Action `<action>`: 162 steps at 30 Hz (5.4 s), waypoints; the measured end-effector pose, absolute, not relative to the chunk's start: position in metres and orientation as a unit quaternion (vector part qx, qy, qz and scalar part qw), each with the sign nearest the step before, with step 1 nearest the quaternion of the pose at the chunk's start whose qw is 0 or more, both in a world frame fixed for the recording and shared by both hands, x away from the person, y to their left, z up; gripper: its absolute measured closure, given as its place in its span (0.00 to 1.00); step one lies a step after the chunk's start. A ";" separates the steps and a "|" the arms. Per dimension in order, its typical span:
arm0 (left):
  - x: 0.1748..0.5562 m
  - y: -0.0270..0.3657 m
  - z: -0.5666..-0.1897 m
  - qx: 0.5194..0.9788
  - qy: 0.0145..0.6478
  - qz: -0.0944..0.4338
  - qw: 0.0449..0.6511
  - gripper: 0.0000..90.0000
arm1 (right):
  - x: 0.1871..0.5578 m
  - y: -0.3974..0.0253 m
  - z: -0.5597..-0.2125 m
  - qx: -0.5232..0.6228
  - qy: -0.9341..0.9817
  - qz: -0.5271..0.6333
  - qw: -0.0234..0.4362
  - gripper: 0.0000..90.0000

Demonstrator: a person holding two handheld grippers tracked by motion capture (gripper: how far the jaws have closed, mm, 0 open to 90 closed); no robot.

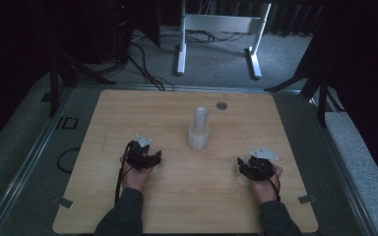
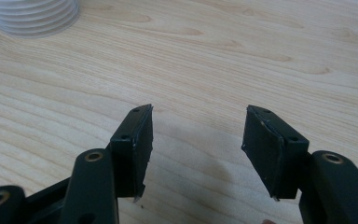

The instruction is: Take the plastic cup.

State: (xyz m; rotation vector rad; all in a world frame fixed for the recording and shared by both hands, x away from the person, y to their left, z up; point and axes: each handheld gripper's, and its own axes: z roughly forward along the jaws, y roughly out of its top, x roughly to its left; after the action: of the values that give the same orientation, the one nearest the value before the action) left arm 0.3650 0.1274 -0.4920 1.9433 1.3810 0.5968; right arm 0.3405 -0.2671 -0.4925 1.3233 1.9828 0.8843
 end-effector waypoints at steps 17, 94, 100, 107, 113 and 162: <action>0.367 0.107 -0.482 0.760 0.485 0.201 0.384 0.36 | 0.338 -0.259 -0.480 0.479 0.751 0.348 0.292 0.46; 0.415 0.018 -0.465 0.759 0.383 0.193 0.489 0.24 | 0.391 -0.174 -0.401 0.384 0.767 0.430 0.283 0.41; 0.414 0.017 -0.465 0.761 0.380 0.198 0.488 0.24 | 0.394 -0.170 -0.396 0.382 0.762 0.445 0.274 0.42; 0.414 0.018 -0.466 0.761 0.379 0.199 0.487 0.25 | 0.397 -0.166 -0.390 0.372 0.759 0.463 0.265 0.42; 0.413 0.017 -0.466 0.762 0.377 0.203 0.487 0.25 | 0.398 -0.163 -0.385 0.369 0.755 0.476 0.259 0.42; 0.410 0.016 -0.470 0.764 0.371 0.215 0.483 0.27 | 0.420 -0.140 -0.365 0.368 0.746 0.501 0.241 0.43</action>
State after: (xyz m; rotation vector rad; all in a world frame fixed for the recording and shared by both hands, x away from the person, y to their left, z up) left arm 0.4100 0.0156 -0.4701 1.8611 0.9037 0.5232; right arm 0.4199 -0.1401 -0.3648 1.0059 2.0403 1.3699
